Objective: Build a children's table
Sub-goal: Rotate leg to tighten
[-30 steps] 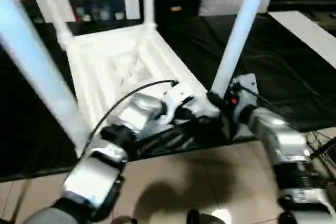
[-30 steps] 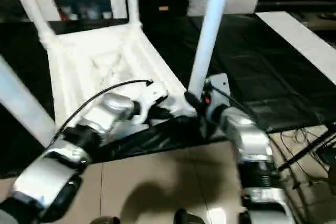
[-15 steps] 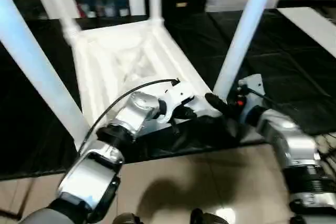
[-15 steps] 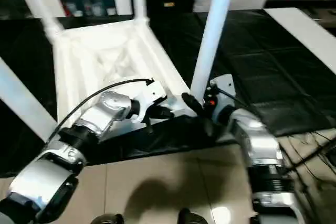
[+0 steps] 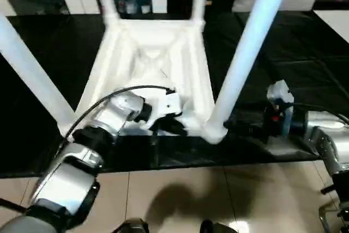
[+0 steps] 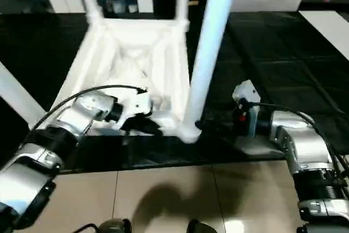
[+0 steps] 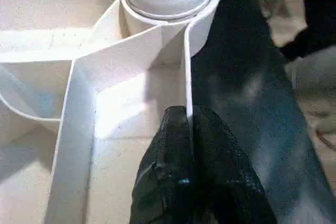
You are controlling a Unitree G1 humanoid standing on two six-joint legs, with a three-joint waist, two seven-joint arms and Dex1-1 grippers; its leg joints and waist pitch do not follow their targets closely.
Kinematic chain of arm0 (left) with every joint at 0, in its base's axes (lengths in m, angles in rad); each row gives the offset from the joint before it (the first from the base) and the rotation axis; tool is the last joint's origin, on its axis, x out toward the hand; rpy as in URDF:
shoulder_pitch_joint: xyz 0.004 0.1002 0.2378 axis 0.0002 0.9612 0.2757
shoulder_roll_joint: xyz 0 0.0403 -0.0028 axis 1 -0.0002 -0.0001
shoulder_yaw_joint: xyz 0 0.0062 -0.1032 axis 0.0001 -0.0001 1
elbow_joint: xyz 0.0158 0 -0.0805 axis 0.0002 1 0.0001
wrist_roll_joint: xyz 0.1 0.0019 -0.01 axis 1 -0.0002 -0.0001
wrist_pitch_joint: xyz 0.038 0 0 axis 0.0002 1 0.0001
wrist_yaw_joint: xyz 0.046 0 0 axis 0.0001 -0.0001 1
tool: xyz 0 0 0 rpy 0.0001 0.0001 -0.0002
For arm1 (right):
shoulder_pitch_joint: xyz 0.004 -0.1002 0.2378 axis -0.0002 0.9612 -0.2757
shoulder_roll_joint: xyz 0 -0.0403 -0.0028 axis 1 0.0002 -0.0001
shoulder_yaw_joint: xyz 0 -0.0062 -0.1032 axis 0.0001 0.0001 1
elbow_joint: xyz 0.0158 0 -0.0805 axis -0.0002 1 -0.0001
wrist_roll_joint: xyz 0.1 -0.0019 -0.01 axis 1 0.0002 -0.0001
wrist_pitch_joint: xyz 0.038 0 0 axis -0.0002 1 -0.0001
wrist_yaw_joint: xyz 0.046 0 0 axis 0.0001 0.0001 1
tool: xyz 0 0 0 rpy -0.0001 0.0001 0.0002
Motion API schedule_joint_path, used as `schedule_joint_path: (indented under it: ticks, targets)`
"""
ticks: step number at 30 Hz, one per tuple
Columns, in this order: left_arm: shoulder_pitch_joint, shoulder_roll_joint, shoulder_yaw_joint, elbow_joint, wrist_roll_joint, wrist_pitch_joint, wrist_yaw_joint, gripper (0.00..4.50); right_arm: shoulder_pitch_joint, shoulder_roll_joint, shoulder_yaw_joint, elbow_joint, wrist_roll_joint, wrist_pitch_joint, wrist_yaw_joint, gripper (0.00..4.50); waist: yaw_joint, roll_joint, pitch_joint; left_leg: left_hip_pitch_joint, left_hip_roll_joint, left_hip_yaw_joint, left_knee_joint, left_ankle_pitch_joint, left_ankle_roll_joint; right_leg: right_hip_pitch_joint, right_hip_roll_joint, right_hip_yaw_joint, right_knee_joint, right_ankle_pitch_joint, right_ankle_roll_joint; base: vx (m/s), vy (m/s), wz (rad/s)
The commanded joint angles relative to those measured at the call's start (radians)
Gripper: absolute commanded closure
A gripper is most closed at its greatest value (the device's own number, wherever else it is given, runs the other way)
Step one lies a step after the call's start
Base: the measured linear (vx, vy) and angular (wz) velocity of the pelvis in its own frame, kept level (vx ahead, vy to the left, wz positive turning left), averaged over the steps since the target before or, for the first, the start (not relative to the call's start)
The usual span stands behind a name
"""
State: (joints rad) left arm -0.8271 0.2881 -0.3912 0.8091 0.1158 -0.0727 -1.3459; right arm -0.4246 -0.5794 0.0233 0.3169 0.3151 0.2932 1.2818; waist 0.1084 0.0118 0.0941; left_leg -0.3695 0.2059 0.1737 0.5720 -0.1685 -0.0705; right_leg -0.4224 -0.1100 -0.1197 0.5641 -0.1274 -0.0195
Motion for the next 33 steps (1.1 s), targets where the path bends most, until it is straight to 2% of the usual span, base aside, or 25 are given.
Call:
schedule_joint_path:
  ticks: [1, 4, 5, 6, 10, 17, 19, 24, 25, 27, 28, 30, 31, 32, 33]
  targets:
    - [0.019, -0.007, -0.059, -0.032, 0.02, -0.027, -0.08, 4.5, 0.002, -0.026, 0.024, -0.023, 0.016, 0.002, 0.055, 0.64, -0.002, -0.021, -0.083, 0.01, 0.028, 0.007, -0.052, -0.161, 0.136, 0.069, -0.042, 0.049, -0.046, -0.259, -0.247, 0.0, 0.0, 0.0]
    - [0.021, -0.006, -0.064, -0.039, 0.017, -0.036, -0.099, 4.5, 0.004, -0.028, 0.045, -0.033, 0.023, 0.01, 0.086, 0.9, 0.006, -0.021, -0.082, 0.014, 0.029, 0.008, -0.054, -0.184, 0.116, 0.066, -0.044, 0.053, -0.05, -0.286, -0.24, 0.0, 0.0, 0.0]
    - [0.021, -0.007, -0.065, -0.039, 0.017, -0.038, -0.1, 4.5, 0.005, -0.027, 0.052, -0.036, 0.023, 0.009, 0.092, 0.9, 0.006, -0.021, -0.082, 0.013, 0.029, 0.008, -0.054, -0.184, 0.114, 0.067, -0.044, 0.052, -0.049, -0.287, -0.238, 0.0, 0.0, 0.0]
    - [0.019, -0.008, -0.066, -0.038, 0.014, -0.044, -0.107, 4.5, 0.004, -0.025, 0.06, -0.035, 0.022, 0.005, 0.104, 1.12, 0.006, -0.021, -0.082, 0.011, 0.028, 0.007, -0.055, -0.181, 0.11, 0.069, -0.044, 0.052, -0.049, -0.291, -0.232, 0.0, 0.0, 0.0]
    - [0.016, -0.017, -0.066, -0.041, 0.008, -0.05, -0.116, 4.5, 0.002, -0.004, 0.082, -0.02, 0.007, -0.009, 0.113, 1.44, 0.006, -0.023, -0.085, 0.008, 0.026, 0.006, -0.053, -0.165, 0.109, 0.07, -0.044, 0.051, -0.048, -0.286, -0.224, 0.0, 0.0, 0.0]
    - [0.017, -0.019, -0.066, -0.043, 0.005, -0.052, -0.118, 4.5, -0.008, 0.013, 0.1, -0.008, 0.011, -0.006, 0.131, 2.09, 0.008, -0.023, -0.087, 0.006, 0.026, 0.006, -0.051, -0.145, 0.118, 0.071, -0.043, 0.051, -0.043, -0.252, -0.234, 0.0, 0.0, 0.0]
    - [0.018, -0.018, -0.065, -0.043, 0.007, -0.049, -0.116, 4.5, -0.007, 0.012, 0.104, -0.012, 0.016, 0.003, 0.137, 2.2, 0.008, -0.026, -0.087, 0.005, 0.025, 0.007, -0.05, -0.141, 0.119, 0.072, -0.043, 0.051, -0.042, -0.251, -0.232, 0.0, 0.0, 0.0]
    - [0.022, -0.029, -0.039, -0.04, -0.003, 0.012, -0.079, 4.5, 0.018, 0.019, 0.087, -0.065, 0.054, 0.078, 0.109, 2.43, 0.011, -0.025, -0.084, 0.007, 0.025, 0.006, -0.052, -0.155, 0.114, 0.07, -0.043, 0.051, -0.047, -0.287, -0.22, 0.0, 0.0, 0.0]
    - [0.02, -0.044, -0.024, -0.038, -0.006, 0.07, -0.039, 4.5, 0.028, 0.031, 0.083, -0.098, 0.042, 0.119, 0.041, 2.45, 0.012, -0.021, -0.082, 0.007, 0.025, 0.005, -0.052, -0.158, 0.108, 0.07, -0.043, 0.052, -0.048, -0.298, -0.217, 0.0, 0.0, 0.0]
    - [0.018, -0.065, -0.005, -0.036, -0.012, 0.134, 0.009, 4.5, 0.032, 0.054, 0.081, -0.123, 0.013, 0.159, -0.054, 2.46, 0.009, -0.025, -0.077, 0.007, 0.024, 0.006, -0.055, -0.178, 0.092, 0.069, -0.042, 0.052, -0.053, -0.341, -0.2, 0.0, 0.0, 0.0]
    - [0.018, -0.065, -0.005, -0.036, -0.012, 0.134, 0.009, 4.5, 0.032, 0.054, 0.081, -0.123, 0.013, 0.159, -0.054, 2.46, 0.007, -0.026, -0.074, 0.007, 0.02, 0.004, -0.056, -0.2, 0.077, 0.068, -0.043, 0.049, -0.06, -0.404, -0.18, 0.0, 0.0, 0.0]
    - [0.008, -0.101, 0.027, -0.018, -0.023, 0.198, 0.092, 4.5, 0.016, 0.117, 0.054, -0.117, -0.014, 0.194, -0.2, 2.46, -0.002, -0.025, -0.07, 0.009, 0.016, 0.001, -0.058, -0.24, 0.053, 0.064, -0.044, 0.046, -0.073, -0.506, -0.143, 0.0, 0.0, 0.0]
    - [-0.007, -0.137, 0.058, 0.01, -0.028, 0.242, 0.183, 4.5, -0.005, 0.181, 0.024, -0.092, -0.046, 0.214, -0.347, 2.48, -0.011, -0.024, -0.064, 0.011, 0.011, 0.0, -0.058, -0.265, 0.032, 0.056, -0.041, 0.042, -0.082, -0.576, -0.117, -0.061, -0.009, -0.03]
    - [-0.008, -0.138, 0.059, 0.011, -0.028, 0.243, 0.186, 4.5, -0.006, 0.183, 0.023, -0.091, -0.047, 0.215, -0.351, 2.49, -0.018, -0.024, -0.063, 0.012, 0.007, -0.002, -0.056, -0.284, 0.02, 0.055, -0.042, 0.037, -0.089, -0.623, -0.099, -0.068, -0.001, -0.09]
    - [-0.021, -0.162, 0.075, 0.036, -0.027, 0.267, 0.251, 4.5, -0.025, 0.225, 0.003, -0.062, -0.079, 0.231, -0.463, 2.5, -0.031, -0.029, -0.064, 0.004, -0.001, -0.007, -0.051, -0.3, 0.002, 0.063, -0.041, 0.024, -0.097, -0.689, -0.052, -0.068, -0.001, -0.09]
